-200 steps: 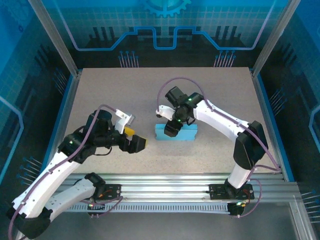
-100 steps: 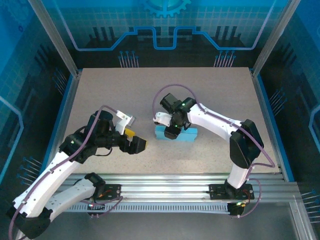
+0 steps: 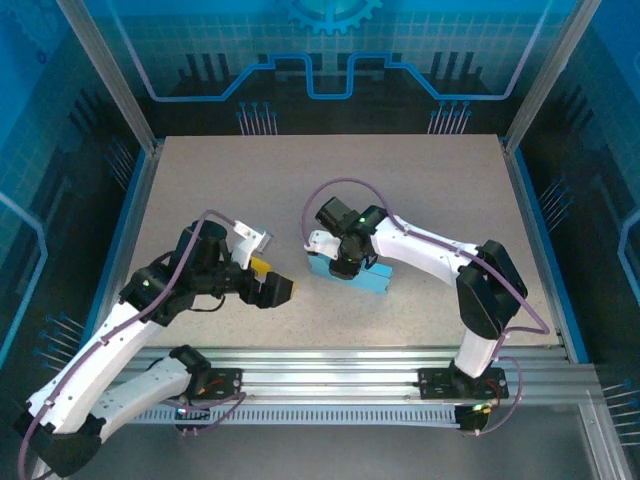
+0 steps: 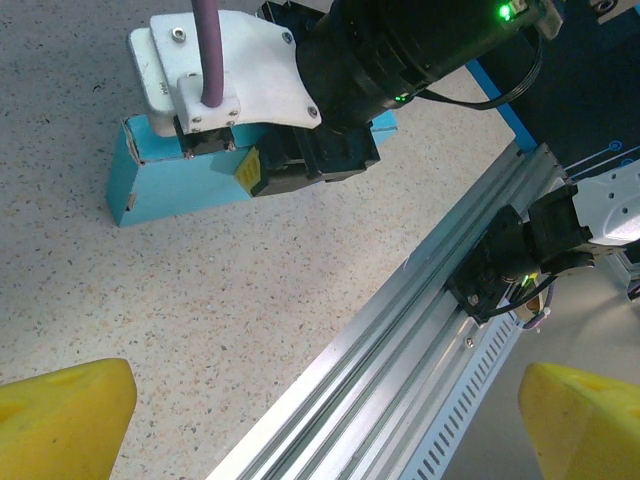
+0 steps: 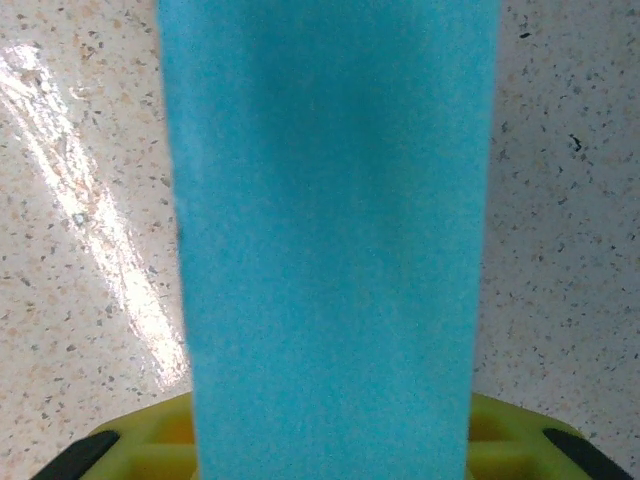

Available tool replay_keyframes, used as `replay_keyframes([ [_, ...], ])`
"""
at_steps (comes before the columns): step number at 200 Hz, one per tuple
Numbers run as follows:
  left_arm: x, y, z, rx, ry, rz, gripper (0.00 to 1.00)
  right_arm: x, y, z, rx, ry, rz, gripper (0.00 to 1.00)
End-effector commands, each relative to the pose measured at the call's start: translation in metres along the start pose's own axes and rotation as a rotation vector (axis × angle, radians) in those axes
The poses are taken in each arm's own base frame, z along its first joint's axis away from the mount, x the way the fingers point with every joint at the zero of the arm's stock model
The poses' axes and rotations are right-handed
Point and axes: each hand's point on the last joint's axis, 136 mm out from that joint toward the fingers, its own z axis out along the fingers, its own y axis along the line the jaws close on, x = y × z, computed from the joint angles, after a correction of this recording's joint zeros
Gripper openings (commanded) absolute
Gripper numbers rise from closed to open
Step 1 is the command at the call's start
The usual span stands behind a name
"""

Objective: Fold the paper box

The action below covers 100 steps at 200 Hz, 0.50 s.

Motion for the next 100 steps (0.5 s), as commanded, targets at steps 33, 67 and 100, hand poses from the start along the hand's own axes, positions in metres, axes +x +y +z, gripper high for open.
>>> replay_keyframes([
  [33, -0.006, -0.007, -0.007, 0.023, -0.031, 0.029, 0.99, -0.007, -0.025, -0.01, 0.188, -0.032, 0.009, 0.29],
  [67, -0.006, -0.007, -0.009, 0.023, -0.045, 0.033, 0.99, -0.012, -0.05, -0.01, 0.326, -0.023, 0.004, 0.29],
  [100, -0.007, -0.003, -0.008, 0.001, -0.053, 0.037, 0.99, -0.023, -0.079, -0.002, 0.477, -0.007, -0.015, 0.31],
])
